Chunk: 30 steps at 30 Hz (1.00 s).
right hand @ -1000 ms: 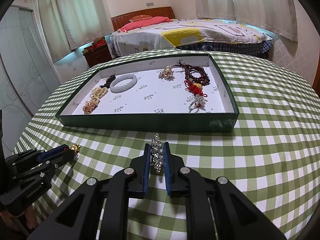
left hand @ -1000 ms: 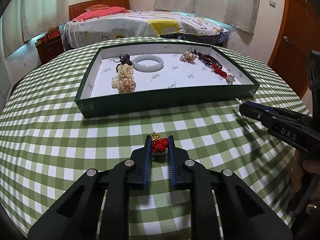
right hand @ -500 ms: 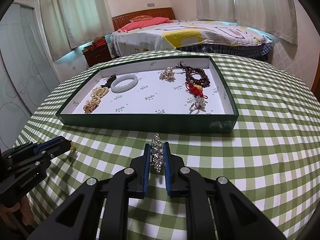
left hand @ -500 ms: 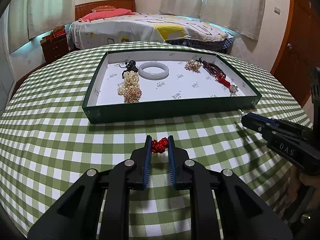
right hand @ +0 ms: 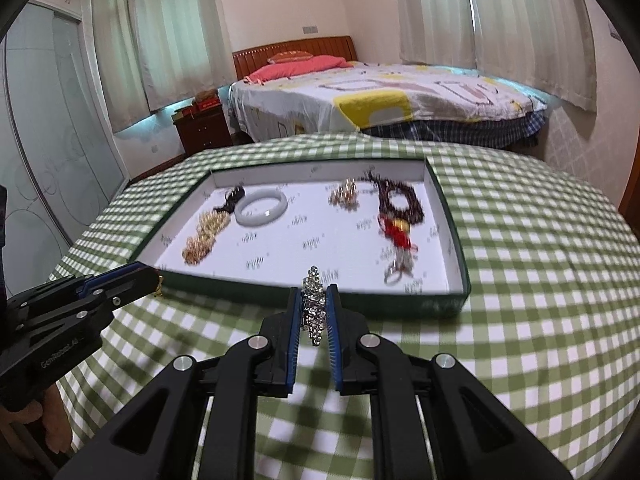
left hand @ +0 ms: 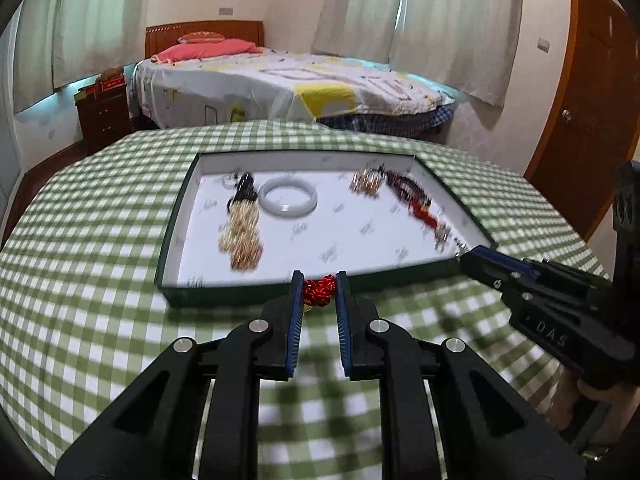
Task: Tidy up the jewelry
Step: 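Carry charm with left tool while right tool carries rhinestone brooch into tray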
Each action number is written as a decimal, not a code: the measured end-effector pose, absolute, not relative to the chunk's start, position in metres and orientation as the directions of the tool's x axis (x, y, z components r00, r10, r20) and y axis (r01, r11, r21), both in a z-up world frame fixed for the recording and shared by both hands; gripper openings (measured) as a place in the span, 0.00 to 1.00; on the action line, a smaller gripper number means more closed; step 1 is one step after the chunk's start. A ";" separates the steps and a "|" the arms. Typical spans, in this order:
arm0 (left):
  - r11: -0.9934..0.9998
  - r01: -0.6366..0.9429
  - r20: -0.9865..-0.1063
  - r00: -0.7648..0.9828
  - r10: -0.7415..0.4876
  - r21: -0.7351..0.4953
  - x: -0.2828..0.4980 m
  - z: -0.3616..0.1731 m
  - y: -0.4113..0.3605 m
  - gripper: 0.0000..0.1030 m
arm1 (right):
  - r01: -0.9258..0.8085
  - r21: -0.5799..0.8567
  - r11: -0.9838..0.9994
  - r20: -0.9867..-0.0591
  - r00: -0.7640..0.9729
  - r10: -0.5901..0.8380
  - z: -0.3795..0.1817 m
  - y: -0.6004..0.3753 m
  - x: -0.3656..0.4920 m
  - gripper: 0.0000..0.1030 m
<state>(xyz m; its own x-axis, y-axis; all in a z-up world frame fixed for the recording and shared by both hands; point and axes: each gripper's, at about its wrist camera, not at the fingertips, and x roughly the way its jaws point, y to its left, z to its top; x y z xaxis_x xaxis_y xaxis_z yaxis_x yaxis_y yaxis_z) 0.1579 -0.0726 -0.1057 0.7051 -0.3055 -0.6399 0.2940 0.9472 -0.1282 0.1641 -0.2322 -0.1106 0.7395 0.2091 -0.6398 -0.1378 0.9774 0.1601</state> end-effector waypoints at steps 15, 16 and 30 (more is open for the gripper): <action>0.952 0.276 -0.587 0.751 -0.301 -0.136 0.238 -0.086 -0.103 0.15 | -0.142 0.127 0.982 -0.575 0.796 0.190 -0.084 -0.228 0.230 0.13; 0.953 0.271 -0.596 0.746 -0.298 -0.137 0.243 -0.091 -0.103 0.15 | -0.138 0.135 0.981 -0.585 0.788 0.191 -0.090 -0.229 0.236 0.13; 0.964 0.232 -0.724 0.642 -0.253 -0.131 0.279 -0.153 -0.105 0.15 | -0.119 0.135 0.984 -0.713 0.678 0.179 -0.143 -0.230 0.268 0.13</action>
